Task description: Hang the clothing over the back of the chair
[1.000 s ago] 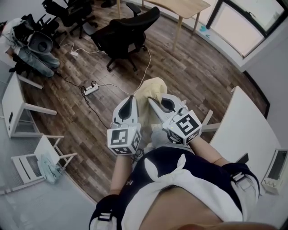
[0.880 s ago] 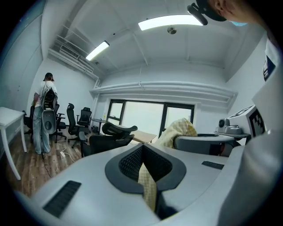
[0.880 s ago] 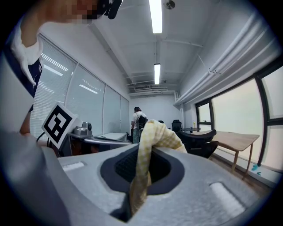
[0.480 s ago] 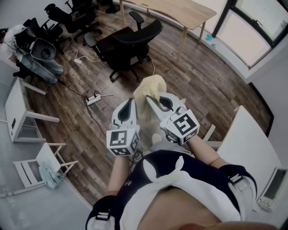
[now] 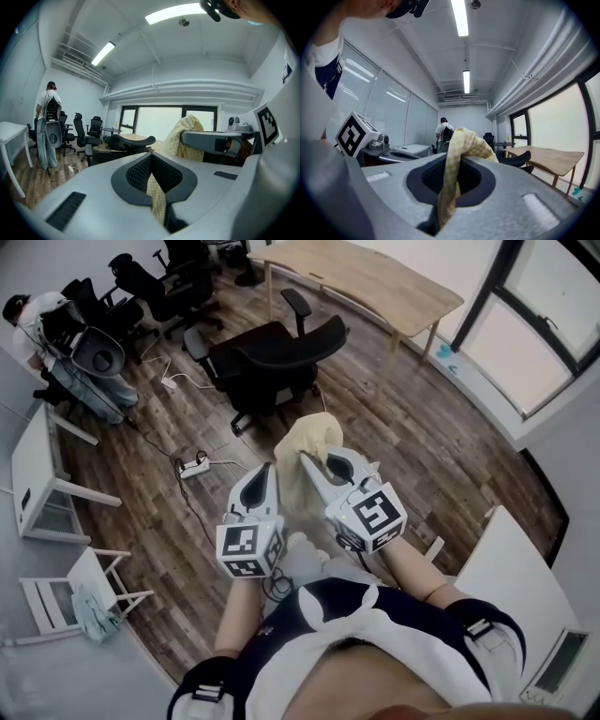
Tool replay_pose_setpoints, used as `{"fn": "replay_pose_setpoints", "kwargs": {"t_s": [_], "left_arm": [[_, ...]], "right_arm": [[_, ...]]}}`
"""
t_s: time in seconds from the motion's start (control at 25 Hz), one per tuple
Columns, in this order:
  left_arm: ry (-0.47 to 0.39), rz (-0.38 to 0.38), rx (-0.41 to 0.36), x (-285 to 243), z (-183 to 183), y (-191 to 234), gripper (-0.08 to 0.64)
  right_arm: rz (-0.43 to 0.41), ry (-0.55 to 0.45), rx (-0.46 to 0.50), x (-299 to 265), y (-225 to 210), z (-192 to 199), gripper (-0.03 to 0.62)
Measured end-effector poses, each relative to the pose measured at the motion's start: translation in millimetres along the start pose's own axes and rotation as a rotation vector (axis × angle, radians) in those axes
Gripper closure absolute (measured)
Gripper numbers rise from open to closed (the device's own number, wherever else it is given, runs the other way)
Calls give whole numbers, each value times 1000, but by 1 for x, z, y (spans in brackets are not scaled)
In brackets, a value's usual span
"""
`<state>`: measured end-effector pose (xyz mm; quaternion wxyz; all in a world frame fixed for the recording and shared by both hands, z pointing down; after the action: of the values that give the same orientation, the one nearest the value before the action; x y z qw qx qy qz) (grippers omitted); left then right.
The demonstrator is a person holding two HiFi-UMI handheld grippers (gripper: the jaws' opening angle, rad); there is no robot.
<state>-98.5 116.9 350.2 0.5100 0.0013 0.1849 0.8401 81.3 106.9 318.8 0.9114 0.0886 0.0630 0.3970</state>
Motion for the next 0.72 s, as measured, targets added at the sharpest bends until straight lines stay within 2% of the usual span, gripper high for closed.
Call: {"fn": "replay_pose_setpoints", "kwargs": {"t_s": [0.4,0.72], "left_arm": [[-25,-8,-13,-53,-18,30,555],[-37,-24,5,-98,-32,64,555]], "right_arm": [[-19,-44,15,-43,-40,-9,575],[-63,-31,42,-96,-67,-4,575]]}}
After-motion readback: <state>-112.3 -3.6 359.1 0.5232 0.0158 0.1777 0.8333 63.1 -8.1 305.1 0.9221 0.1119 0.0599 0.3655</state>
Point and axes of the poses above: the fingertips, and each gripper's own axes: x backward along the fingers, y to its left, z out of its underside, the point moved 10 cm from there along x, backward along the fingers, and after that the axes turned 11 degrees about x, right-handed, at the moved point
